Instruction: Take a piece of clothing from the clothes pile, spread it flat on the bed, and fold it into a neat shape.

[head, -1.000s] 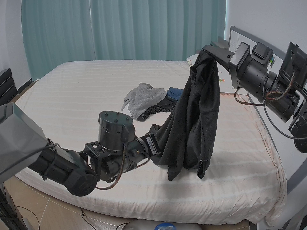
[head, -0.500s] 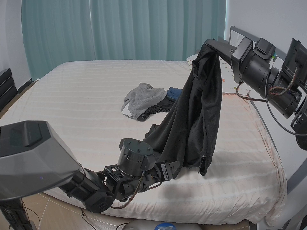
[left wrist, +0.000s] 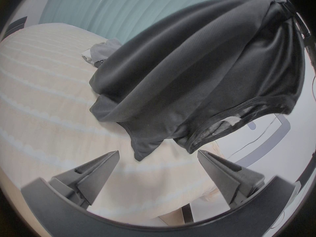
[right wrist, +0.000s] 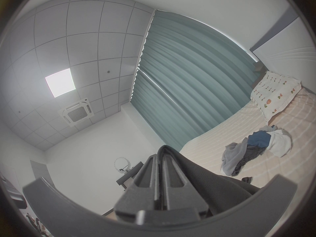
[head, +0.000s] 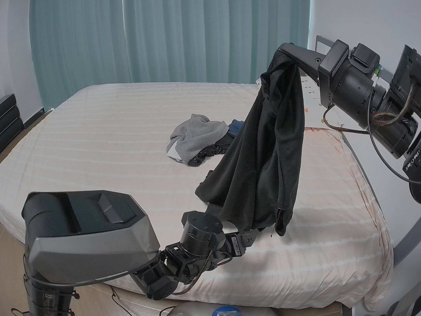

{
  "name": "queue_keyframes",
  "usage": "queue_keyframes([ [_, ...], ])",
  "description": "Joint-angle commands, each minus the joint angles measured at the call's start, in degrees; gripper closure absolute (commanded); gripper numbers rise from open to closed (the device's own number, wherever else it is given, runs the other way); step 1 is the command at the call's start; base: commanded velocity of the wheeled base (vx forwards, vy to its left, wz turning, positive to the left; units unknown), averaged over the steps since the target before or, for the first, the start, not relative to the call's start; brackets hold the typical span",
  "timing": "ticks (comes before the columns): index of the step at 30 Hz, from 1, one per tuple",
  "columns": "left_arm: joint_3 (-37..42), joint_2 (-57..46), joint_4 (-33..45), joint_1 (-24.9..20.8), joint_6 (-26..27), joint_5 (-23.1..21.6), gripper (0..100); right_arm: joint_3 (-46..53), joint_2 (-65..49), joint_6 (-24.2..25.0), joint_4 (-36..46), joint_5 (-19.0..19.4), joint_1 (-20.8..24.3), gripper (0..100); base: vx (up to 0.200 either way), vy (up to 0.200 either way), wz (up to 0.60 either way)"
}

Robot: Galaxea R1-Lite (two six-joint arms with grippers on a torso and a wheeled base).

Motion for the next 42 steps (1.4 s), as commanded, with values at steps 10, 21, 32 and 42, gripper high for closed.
queue_keyframes([
  [10,-5.1,9.2,-7.6,-0.4,0.3,4.2,0,-1.8,-1.0,0.0,0.1,-0.2,2.8,100,0.000,0.000,0.00],
  [21,-4.4,10.8,-9.4,-0.8,0.3,5.0,100,-1.2,-1.4,0.0,0.0,-0.3,3.3,100,0.000,0.000,0.00],
  [32,5.0,1.3,-9.1,2.3,1.7,5.9,100,1.1,-0.7,0.0,-0.1,0.4,-0.6,100,0.000,0.000,0.00],
  [42,-7.3,-17.3,11.2,10.5,1.2,6.0,100,0.7,6.4,-0.2,-0.2,0.4,-4.2,100,0.000,0.000,0.00],
])
